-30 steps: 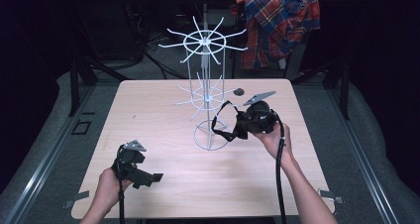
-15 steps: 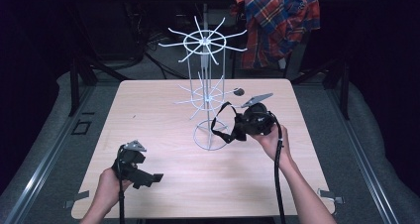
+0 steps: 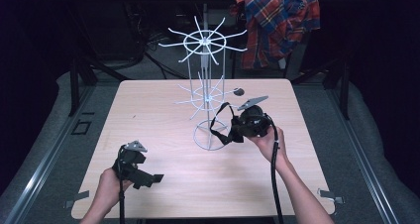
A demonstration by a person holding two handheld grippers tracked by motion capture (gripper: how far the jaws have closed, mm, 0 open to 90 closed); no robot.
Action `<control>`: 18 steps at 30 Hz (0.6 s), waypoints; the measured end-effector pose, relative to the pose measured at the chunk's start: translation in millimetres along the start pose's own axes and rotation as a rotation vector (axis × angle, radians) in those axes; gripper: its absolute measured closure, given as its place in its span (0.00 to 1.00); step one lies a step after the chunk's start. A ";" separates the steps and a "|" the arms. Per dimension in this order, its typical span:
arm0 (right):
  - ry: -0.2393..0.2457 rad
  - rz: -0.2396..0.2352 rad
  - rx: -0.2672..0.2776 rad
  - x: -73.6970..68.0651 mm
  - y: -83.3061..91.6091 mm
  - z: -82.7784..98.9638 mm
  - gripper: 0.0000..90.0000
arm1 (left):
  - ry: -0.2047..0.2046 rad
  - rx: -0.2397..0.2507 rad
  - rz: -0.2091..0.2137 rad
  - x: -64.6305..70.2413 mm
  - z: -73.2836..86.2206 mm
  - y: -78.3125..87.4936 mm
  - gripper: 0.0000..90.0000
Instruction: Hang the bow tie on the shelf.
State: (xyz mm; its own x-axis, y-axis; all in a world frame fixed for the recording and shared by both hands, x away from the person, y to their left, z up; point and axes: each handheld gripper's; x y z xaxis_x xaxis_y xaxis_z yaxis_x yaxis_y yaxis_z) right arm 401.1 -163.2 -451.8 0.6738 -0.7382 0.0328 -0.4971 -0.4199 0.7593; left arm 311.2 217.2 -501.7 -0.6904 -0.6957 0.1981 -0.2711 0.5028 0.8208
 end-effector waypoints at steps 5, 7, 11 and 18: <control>0.005 -0.006 -0.008 -1.5 -4.4 1.1 0.78 | 0.000 0.000 0.001 0.4 -0.1 -0.2 0.00; 0.003 -0.005 -0.005 -1.5 -4.0 1.1 0.78 | -0.001 -0.002 0.002 0.4 -0.1 -0.4 0.00; -0.001 -0.014 0.006 -0.6 -3.9 1.7 0.78 | -0.006 -0.006 -0.001 0.8 -0.2 -0.6 0.00; 0.000 -0.024 -0.010 -1.3 -9.2 3.6 0.78 | -0.009 -0.014 -0.001 1.8 -0.7 -1.6 0.00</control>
State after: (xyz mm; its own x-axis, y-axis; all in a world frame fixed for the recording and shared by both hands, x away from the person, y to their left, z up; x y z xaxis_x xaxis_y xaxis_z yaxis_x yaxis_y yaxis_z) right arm 402.8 -160.3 -461.2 0.6853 -0.7282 0.0146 -0.4752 -0.4319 0.7666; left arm 310.9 214.7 -502.3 -0.6964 -0.6914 0.1921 -0.2625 0.4946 0.8285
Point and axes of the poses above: each handheld gripper's, and its own axes: y roughly backward along the jaws, z roughly out of its underside, x roughly to its right, and after that the axes turned 1 degree about -x, right-handed
